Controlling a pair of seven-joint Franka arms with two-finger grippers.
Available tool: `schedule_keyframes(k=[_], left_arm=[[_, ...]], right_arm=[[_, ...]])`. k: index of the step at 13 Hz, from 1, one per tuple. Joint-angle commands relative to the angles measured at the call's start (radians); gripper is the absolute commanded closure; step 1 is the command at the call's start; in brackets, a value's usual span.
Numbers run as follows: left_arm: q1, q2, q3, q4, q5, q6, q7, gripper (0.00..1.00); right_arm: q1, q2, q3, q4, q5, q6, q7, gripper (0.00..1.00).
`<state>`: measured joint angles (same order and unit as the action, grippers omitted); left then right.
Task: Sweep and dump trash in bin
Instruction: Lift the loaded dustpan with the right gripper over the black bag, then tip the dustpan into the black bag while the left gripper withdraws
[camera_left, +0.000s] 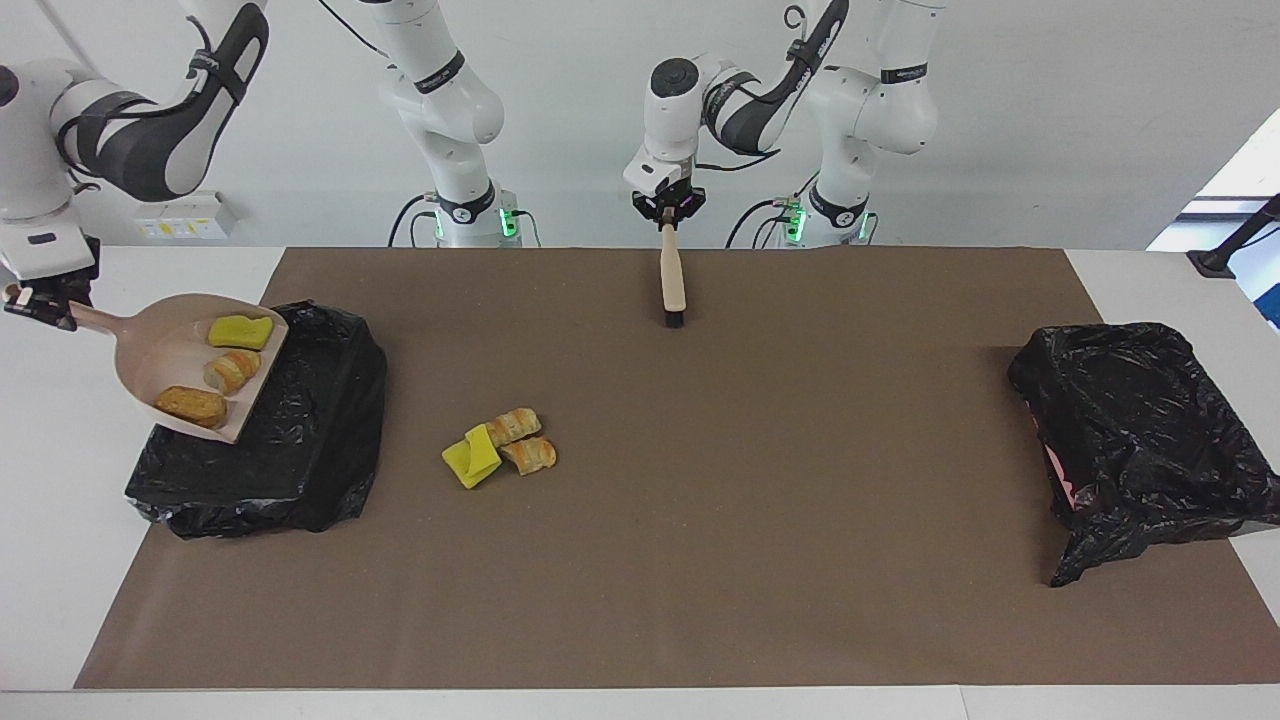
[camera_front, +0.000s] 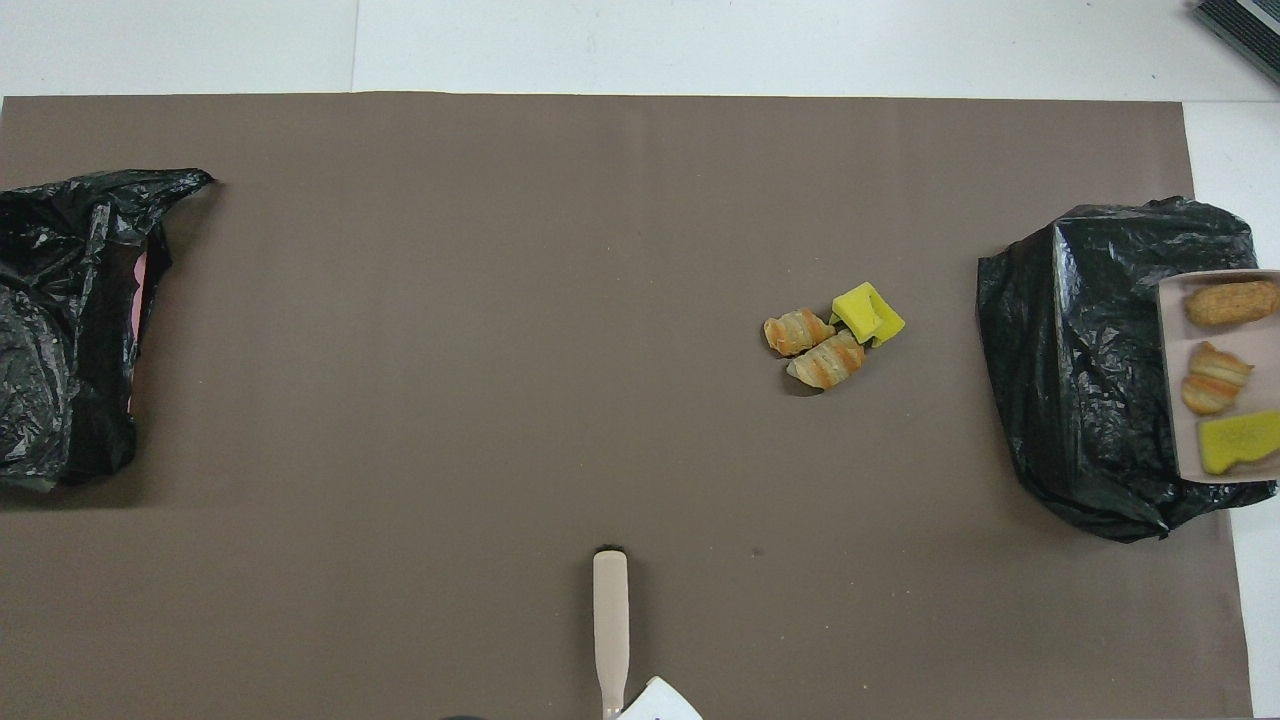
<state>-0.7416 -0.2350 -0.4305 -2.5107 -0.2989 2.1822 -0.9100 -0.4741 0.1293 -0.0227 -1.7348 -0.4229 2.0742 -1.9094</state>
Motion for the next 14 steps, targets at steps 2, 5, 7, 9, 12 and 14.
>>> schedule_keyframes(k=[2, 5, 7, 9, 12, 14], left_arm=[[-0.012, 0.003, 0.016, -0.005, 0.017, 0.007, 0.028, 0.51], [0.042, 0.011, 0.019, 0.029, 0.017, -0.038, 0.029, 0.16], [0.149, 0.035, 0.021, 0.093, 0.017, -0.071, 0.081, 0.00], [0.243, 0.046, 0.021, 0.177, 0.064, -0.139, 0.135, 0.00], [0.393, 0.042, 0.022, 0.283, 0.141, -0.183, 0.294, 0.00], [0.502, 0.048, 0.022, 0.387, 0.162, -0.273, 0.409, 0.00]], right_arm=[[0.005, 0.010, 0.012, -0.003, -0.080, 0.084, -0.085, 1.00], [0.017, 0.016, 0.015, -0.006, -0.117, 0.135, -0.148, 1.00], [0.032, 0.018, 0.015, -0.006, -0.117, 0.141, -0.207, 1.00], [0.051, 0.018, 0.015, -0.008, -0.117, 0.152, -0.267, 1.00], [0.071, 0.009, 0.017, -0.002, -0.123, 0.179, -0.266, 1.00], [0.080, 0.006, 0.015, -0.002, -0.143, 0.204, -0.258, 1.00]])
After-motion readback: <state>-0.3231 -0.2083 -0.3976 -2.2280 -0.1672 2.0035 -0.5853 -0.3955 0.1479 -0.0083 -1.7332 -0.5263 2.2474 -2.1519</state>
